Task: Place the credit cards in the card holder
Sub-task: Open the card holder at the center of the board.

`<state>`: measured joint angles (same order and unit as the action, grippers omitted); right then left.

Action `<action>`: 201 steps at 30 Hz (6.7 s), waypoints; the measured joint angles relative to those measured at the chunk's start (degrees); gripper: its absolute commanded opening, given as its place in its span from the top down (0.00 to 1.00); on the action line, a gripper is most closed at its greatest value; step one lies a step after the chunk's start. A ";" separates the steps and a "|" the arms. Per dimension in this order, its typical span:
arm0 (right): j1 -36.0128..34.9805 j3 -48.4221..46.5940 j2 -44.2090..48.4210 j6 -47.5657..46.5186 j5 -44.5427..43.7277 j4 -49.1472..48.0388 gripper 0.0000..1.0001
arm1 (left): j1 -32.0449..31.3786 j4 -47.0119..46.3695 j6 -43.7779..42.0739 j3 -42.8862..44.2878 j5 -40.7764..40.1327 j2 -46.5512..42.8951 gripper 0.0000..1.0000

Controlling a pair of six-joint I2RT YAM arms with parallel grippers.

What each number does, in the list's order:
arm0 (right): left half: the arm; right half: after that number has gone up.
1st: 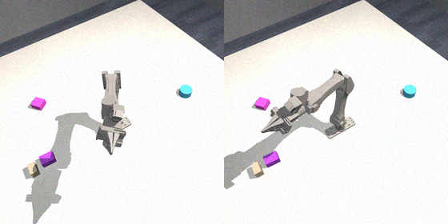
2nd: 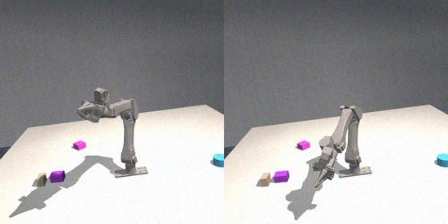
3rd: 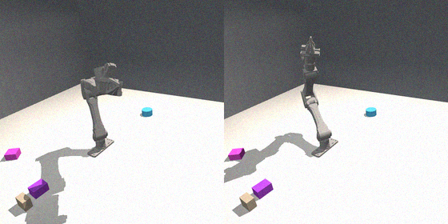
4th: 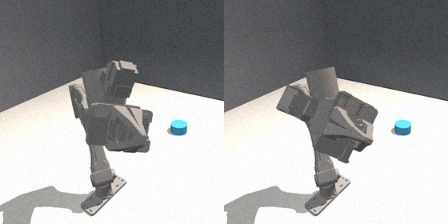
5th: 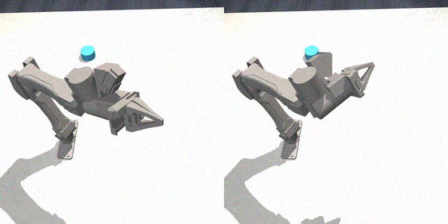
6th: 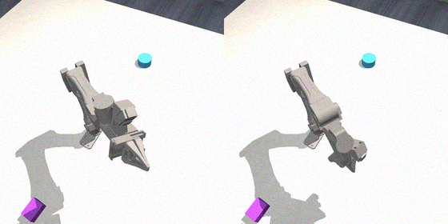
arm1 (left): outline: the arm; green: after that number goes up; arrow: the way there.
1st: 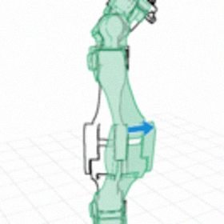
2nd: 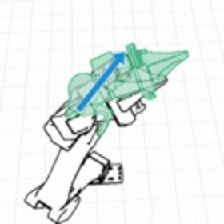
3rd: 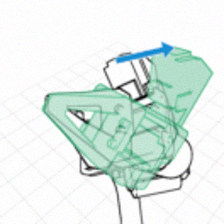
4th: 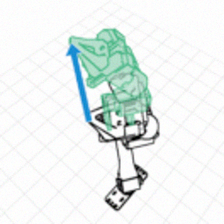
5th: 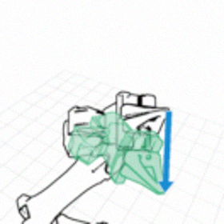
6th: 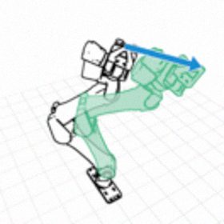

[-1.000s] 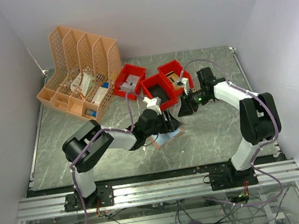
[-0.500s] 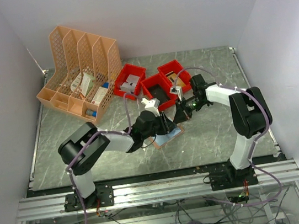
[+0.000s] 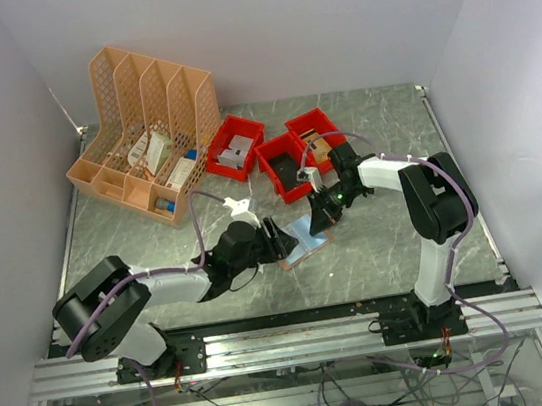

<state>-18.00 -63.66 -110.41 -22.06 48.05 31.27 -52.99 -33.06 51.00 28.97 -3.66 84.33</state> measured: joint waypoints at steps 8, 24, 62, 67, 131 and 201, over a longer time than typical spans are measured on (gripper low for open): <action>-0.46 -0.55 -0.07 0.26 -1.01 0.61 1.00 | 0.00 1.20 3.96 -2.01 -1.70 1.29 0.33; -0.68 -0.85 -0.11 0.24 -1.38 1.11 1.00 | 0.02 2.47 6.01 0.70 -2.36 7.06 0.34; -0.61 -1.07 -0.11 -0.07 -1.51 1.18 1.00 | 0.02 -8.87 4.50 1.62 -0.37 9.88 0.52; -0.61 -1.25 -0.11 -0.31 -1.51 1.46 0.97 | 0.02 -6.93 4.50 1.62 -0.39 11.02 0.60; 1.09 -0.85 -0.42 -1.33 1.49 1.81 0.96 | 1.46 3.91 -0.98 6.78 -0.02 9.64 0.48; 0.90 -1.18 -0.98 0.00 0.07 1.66 1.00 | 1.53 -19.04 3.91 5.60 4.72 21.79 0.37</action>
<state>-17.10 -64.84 -111.39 -22.06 48.12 32.93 -51.46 -52.10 54.92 34.57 1.06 106.13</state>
